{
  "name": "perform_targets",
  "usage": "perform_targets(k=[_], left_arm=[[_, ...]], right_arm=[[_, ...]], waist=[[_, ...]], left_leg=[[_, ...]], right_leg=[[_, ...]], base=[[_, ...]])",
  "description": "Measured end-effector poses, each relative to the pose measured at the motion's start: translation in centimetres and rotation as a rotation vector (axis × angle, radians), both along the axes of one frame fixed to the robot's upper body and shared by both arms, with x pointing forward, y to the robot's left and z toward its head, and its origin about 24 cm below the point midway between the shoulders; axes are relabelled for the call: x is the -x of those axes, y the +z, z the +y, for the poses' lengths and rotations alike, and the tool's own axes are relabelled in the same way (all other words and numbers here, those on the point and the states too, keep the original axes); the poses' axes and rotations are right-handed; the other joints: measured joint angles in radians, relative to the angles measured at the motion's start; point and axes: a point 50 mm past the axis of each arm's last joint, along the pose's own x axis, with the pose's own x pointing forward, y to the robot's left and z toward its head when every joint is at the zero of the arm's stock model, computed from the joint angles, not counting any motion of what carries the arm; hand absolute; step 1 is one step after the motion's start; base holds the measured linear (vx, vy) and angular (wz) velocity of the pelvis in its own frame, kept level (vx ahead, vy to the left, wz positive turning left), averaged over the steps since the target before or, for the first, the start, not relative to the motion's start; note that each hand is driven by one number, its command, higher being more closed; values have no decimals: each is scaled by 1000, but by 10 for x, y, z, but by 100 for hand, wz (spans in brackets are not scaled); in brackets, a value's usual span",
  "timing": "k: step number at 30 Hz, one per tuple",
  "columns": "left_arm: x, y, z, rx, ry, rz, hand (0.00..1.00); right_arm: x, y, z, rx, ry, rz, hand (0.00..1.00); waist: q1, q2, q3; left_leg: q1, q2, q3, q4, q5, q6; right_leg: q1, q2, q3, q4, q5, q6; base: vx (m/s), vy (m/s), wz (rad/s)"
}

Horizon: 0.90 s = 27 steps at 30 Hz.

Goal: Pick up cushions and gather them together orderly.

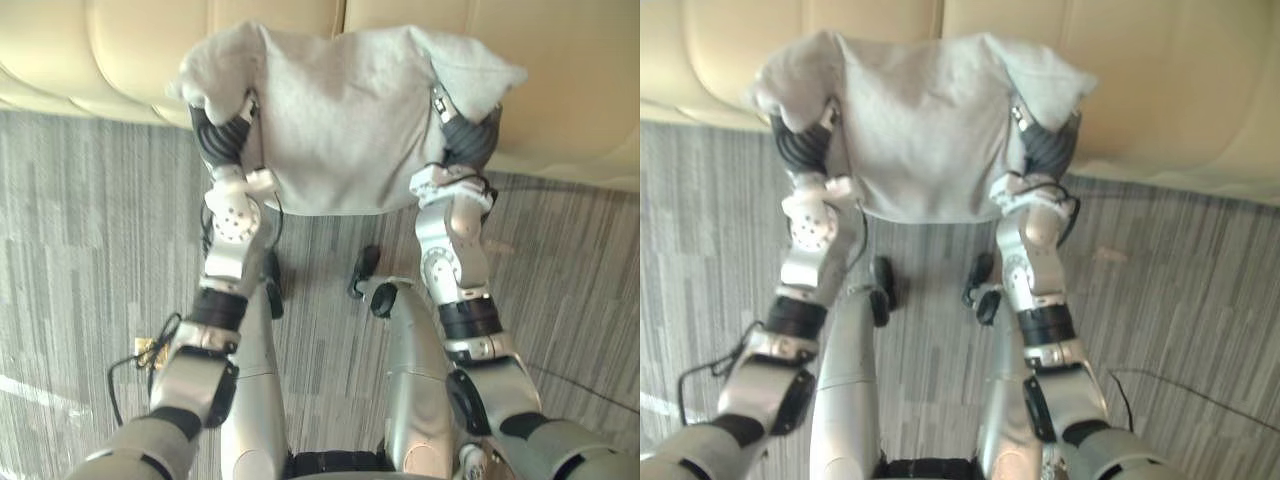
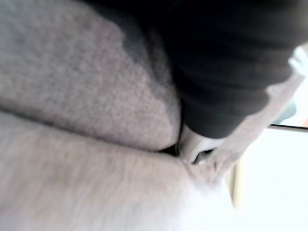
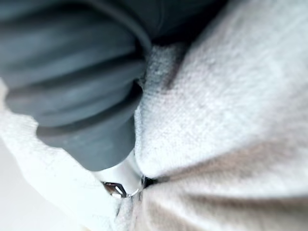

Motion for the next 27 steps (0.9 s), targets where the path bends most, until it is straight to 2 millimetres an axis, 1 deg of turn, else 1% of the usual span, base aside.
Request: perform_targets(k=[1,2,3,4,6,7,8,9,10,12,14,15,17,20,21,22,23,24,25,26,27], left_arm=[[4,-5,-2,0,-1,7,100],[12,-18,-4,10,-8,36,100],[20,-35,-5,18,-12,79,100],[25,-44,-5,24,-13,103,100],[43,-68,-3,31,-14,169,100],[47,-73,-3,29,-16,184,100],[56,-83,-2,27,-22,212,100],[63,-94,-2,14,-37,245,100],[67,-99,-3,2,-48,263,100],[80,-115,-5,-42,-95,315,100],[89,-125,-5,-60,-118,350,100],[97,-133,-6,-71,-135,381,100],[104,-142,-6,-74,-165,419,100],[108,-146,-7,-79,-187,435,100],[108,-148,-6,-78,-194,446,100],[109,-150,-6,-72,-196,457,100],[111,-152,-6,-70,-197,465,100],[112,-153,-6,-72,-203,468,100],[112,-153,-6,-74,-205,468,100],[114,-155,-6,-73,-207,473,100],[114,-155,-6,-75,-213,475,100]], right_arm=[[5,-5,0,8,-6,1,100],[17,-17,-2,8,-13,12,100],[26,-33,-1,11,-20,43,100],[31,-41,0,18,-17,63,100],[45,-67,3,38,2,133,100],[48,-74,3,48,5,156,100],[56,-88,3,76,17,201,100],[63,-103,0,106,15,256,100],[67,-110,-2,120,12,289,100],[79,-133,-8,172,9,382,100],[86,-145,-12,203,13,436,100],[92,-153,-15,220,21,472,100],[98,-160,-18,234,27,501,100],[100,-161,-20,257,37,503,100],[101,-163,-21,258,38,513,100],[102,-165,-21,260,41,520,100],[103,-166,-21,266,47,525,100],[104,-167,-22,266,47,531,100],[105,-168,-22,265,47,533,100],[105,-168,-22,266,46,533,100],[104,-167,-22,266,44,529,100]], waist=[[2,0,0],[9,0,-8],[13,0,-56],[13,0,-78],[14,0,-98],[16,1,-102],[17,2,-113],[17,4,-144],[16,7,-162],[13,17,-201],[8,22,-225],[4,25,-255],[-2,30,-291],[-14,30,-297],[-15,28,-295],[-13,27,-295],[-10,36,-300],[-8,43,-308],[-6,43,-309],[-5,38,-320],[-2,49,-334]], left_leg=[[36,0,3,-20,1,-2],[109,-1,11,-65,3,-4],[147,-4,19,-106,8,-8],[171,-9,21,-130,13,-10],[307,-26,36,-226,29,-15],[342,-32,39,-253,35,-17],[396,-39,43,-299,44,-20],[431,-45,42,-340,54,-22],[446,-49,41,-362,61,-22],[523,-55,43,-441,79,-26],[573,-55,44,-485,87,-29],[603,-56,44,-519,93,-29],[637,-52,39,-539,94,-29],[643,-53,8,-489,87,-26],[618,-53,-7,-391,82,-28],[591,-50,-11,-298,82,-28],[556,-32,-10,-176,86,-27],[530,-20,-10,-105,99,-24],[507,-17,-11,-62,110,-21],[481,-25,-8,-55,83,-11],[472,-55,-10,-132,50,-7]], right_leg=[[35,4,-2,-20,3,1],[104,11,-4,-62,6,4],[138,15,-6,-98,10,11],[156,16,-6,-117,12,14],[271,21,-5,-181,14,18],[299,23,-5,-198,14,19],[342,27,-4,-223,14,20],[367,29,-7,-245,12,23],[379,29,-9,-255,11,24],[440,36,-13,-299,12,28],[481,45,-11,-329,14,31],[504,52,-11,-352,15,33],[541,63,-10,-373,17,35],[581,65,-11,-382,5,41],[611,59,-14,-383,-18,36],[635,59,-14,-384,-28,40],[666,65,-14,-384,-40,40],[685,71,-12,-389,-48,35],[699,72,-11,-398,-50,31],[706,72,-4,-413,-50,30],[705,72,13,-427,-49,26]], base=[[124,-17,-6],[146,-17,-3],[158,-17,-2],[206,-16,1],[212,-20,0],[177,-26,-2],[170,-33,1],[164,-40,5],[168,-44,7],[174,-37,2],[133,-16,-7],[143,-5,-7],[160,-3,-6],[55,2,9],[10,0,17],[1,-14,9],[0,0,0],[0,0,0],[43,46,2],[59,48,-3],[67,57,-9]])
